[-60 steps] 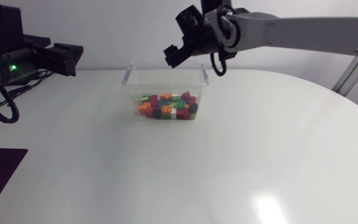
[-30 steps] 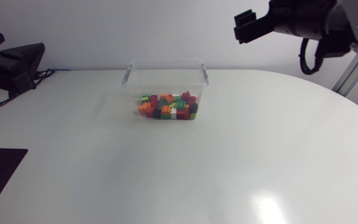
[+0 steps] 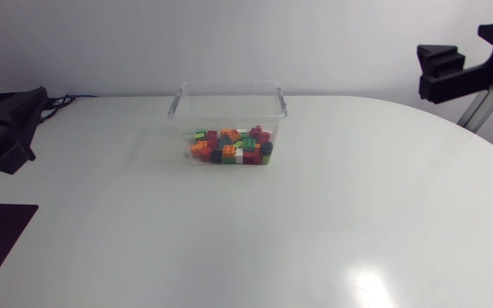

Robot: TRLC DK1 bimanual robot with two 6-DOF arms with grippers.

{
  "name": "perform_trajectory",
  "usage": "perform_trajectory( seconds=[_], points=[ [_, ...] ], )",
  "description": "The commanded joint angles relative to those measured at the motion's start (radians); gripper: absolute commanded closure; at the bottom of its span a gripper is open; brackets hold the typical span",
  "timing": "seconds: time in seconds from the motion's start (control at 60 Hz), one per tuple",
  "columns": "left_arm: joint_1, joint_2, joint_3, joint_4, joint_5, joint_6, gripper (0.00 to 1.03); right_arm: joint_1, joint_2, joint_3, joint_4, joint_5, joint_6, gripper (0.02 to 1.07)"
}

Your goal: Place the duplo bricks in the container

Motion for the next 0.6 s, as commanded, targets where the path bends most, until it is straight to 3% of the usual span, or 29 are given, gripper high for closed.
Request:
perform_trajectory(
  seconds=[0.0, 0.583],
  points=[
    [0.009, -0.039, -0.035, -0.002, 0.009, 0.005, 0.05, -0.025, -0.081, -0.096, 0.021, 0.012, -0.002, 0.06],
    [0.061, -0.236, -0.243, 0.074, 0.0, -0.054, 0.05, -0.106, -0.483, -0.416, 0.004, -0.007, 0.043, 0.06]
  ],
)
